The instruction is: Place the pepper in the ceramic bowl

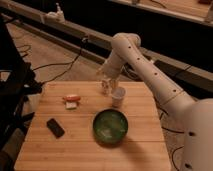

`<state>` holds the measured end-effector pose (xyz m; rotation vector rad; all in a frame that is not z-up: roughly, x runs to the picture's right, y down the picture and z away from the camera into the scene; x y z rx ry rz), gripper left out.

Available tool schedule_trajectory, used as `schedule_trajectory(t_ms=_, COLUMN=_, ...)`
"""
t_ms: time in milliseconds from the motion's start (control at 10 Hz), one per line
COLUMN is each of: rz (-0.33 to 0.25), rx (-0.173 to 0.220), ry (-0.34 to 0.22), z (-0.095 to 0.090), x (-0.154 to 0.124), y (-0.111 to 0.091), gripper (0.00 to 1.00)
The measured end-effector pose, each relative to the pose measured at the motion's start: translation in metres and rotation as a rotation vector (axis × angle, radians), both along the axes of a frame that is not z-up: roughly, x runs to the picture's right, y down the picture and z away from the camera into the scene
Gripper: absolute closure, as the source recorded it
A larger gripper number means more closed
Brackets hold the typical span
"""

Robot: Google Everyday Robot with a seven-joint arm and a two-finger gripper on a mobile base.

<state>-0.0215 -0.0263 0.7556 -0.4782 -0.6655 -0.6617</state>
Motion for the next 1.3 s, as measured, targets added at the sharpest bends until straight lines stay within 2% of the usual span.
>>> schedule_trajectory(t_ms=100, rz=0.012, rx=-0.010, ry=-0.018, z=-0.001, x=-0.025, y=0.000, gripper=0.25)
schedule_trajectory(t_ms=200, rz=0.020, rx=-0.016, ry=-0.024, z=-0.001, x=-0.035, y=0.001, gripper=0.25)
schedule_trajectory(t_ms=600, rz=0.026, rx=-0.021, ry=-0.025, z=0.000, x=-0.038, y=0.002, gripper=0.25)
schedule_trajectory(t_ms=900, rz=0.015, rx=-0.046, ry=-0.044, z=0.022, x=-0.067, y=0.021, gripper=0.25)
schedule_trajectory(t_ms=1300, rz=0.033, rx=-0.081, ry=-0.022, z=0.059, x=-0.103, y=0.043, gripper=0.25)
